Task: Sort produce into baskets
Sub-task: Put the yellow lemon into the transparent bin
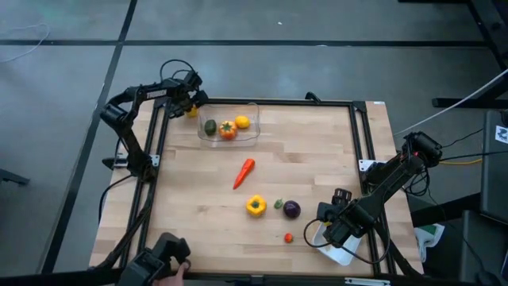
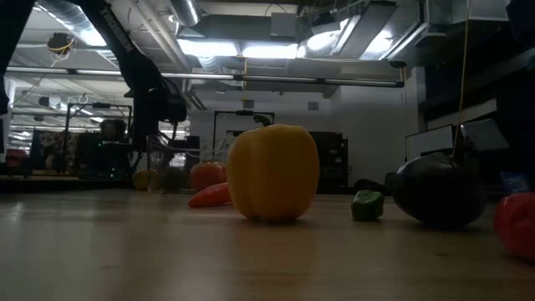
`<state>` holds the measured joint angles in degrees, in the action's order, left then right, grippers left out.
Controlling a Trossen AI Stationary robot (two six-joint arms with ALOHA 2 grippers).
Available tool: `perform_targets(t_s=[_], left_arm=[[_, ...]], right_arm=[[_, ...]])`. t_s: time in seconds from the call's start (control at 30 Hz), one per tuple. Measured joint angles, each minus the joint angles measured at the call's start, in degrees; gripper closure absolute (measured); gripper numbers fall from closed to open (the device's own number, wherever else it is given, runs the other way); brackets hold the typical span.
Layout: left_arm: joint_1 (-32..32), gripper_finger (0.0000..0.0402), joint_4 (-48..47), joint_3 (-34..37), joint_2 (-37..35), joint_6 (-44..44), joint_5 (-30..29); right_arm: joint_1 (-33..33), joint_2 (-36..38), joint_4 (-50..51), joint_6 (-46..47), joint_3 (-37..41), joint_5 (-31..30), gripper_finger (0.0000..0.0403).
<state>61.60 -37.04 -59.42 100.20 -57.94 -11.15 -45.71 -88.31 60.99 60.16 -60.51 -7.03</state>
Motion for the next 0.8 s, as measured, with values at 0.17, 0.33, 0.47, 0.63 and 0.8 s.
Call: perform_targets(t_s=[0.17,0.33,0.47,0.63,0.8], left_arm=[[0.33,0.0116,1.54,-0.07,-0.02,2.22,-0.33],[0.37,0.0159,1.73,-0.07,-0.02,2.17,-0.41],[0.35,0.0184,1.75,-0.09,-0.02,2.45,-0.42],[0.33,0.0186,1.80,-0.09,-0.02,3.22,-0.44],[0.33,0.0182,2.01,-0.09,-0.02,6.11,-0.26]], right_arm=[[0.00,0.00,-0.01,0.00,0.00,-0.04,0.0093],[-0.02,0.00,0.00,0.00,0.00,-0.04,0.0093],[0.00,0.00,-0.02,0.00,0.00,-0.04,0.0093],[-0.02,0.00,-0.02,0.00,0.00,-0.04,0.0093],[-0.01,0.00,-0.02,0.00,0.00,-0.04,0.0093]])
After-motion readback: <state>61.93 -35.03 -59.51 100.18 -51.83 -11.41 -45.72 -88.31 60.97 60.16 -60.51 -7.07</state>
